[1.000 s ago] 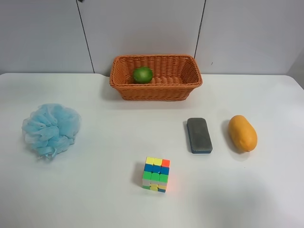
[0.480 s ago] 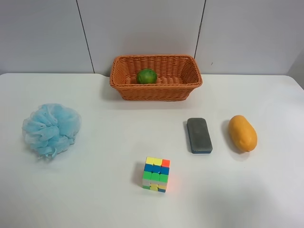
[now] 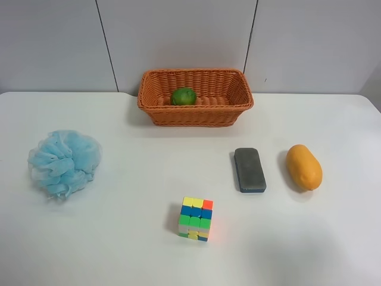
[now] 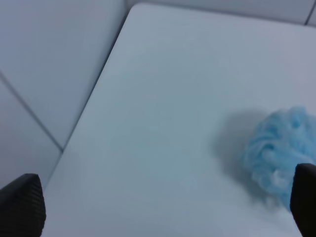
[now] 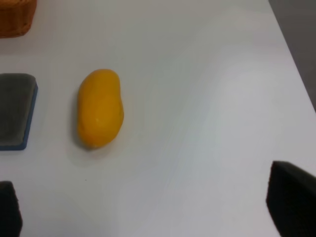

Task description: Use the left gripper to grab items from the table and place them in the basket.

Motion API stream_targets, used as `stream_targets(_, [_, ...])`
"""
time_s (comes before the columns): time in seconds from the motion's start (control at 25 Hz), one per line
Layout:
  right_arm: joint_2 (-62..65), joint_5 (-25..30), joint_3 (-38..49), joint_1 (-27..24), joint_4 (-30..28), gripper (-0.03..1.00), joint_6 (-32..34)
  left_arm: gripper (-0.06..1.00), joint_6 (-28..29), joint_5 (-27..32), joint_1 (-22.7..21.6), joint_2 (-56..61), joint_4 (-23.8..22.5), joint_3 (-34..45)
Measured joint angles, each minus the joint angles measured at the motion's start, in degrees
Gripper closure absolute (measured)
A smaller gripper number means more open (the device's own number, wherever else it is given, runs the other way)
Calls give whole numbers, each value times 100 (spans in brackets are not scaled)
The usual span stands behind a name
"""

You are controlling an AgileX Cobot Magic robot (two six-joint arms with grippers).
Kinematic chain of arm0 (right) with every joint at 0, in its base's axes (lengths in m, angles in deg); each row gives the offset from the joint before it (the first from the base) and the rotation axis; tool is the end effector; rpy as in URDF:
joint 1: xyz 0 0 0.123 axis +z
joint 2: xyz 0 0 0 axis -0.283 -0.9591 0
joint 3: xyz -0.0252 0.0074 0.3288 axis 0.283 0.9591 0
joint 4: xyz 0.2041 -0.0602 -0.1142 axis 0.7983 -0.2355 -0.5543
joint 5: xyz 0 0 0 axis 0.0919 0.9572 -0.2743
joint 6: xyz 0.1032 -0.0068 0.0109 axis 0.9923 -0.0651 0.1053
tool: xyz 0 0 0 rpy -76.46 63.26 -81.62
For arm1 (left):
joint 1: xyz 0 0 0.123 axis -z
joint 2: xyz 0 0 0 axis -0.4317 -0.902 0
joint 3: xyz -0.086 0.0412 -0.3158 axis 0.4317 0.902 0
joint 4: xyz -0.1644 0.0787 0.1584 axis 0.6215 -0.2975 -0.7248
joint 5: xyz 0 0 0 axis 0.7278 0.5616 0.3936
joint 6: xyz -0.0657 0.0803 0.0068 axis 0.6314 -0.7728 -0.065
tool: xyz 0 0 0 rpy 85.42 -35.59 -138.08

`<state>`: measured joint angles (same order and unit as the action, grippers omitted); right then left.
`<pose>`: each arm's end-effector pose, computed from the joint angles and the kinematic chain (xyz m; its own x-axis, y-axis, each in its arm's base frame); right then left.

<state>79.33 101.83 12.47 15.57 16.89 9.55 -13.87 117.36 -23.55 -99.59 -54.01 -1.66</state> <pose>-0.0469 -0.0030 0.2614 -0.4571 -0.0228 -0.8891 0.0334 0.9985 -0.0428 -0.0290 0.0330 0.3749 -0.4906 -0.1519 -0.8580 -0.3173 0.9482 0.0135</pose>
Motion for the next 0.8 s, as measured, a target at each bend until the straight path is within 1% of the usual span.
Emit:
stream_targets(0.08, [0, 0, 0, 0, 0, -3, 0, -5, -268, -23, -381, 407, 418, 365])
stream_targets(0.16, [0, 0, 0, 0, 0, -3, 0, -5, -522, -205, -564, 869, 796, 800])
stream_targets(0.24, [0, 0, 0, 0, 0, -3, 0, -5, -668, -506, -605, 1290, 1153, 1204])
stream_targets(0.32, [0, 0, 0, 0, 0, -3, 0, -5, -783, -770, -622, 1721, 1375, 1614])
stream_targets(0.44, [0, 0, 0, 0, 0, -3, 0, -5, -900, -831, -622, 1974, 1586, 2016])
stream_targets(0.52, [0, 0, 0, 0, 0, -3, 0, -5, -974, -812, -622, 1979, 1708, 2089])
stream_targets(0.8, [0, 0, 0, 0, 0, -3, 0, -5, -1027, -831, -622, 2001, 1696, 2105])
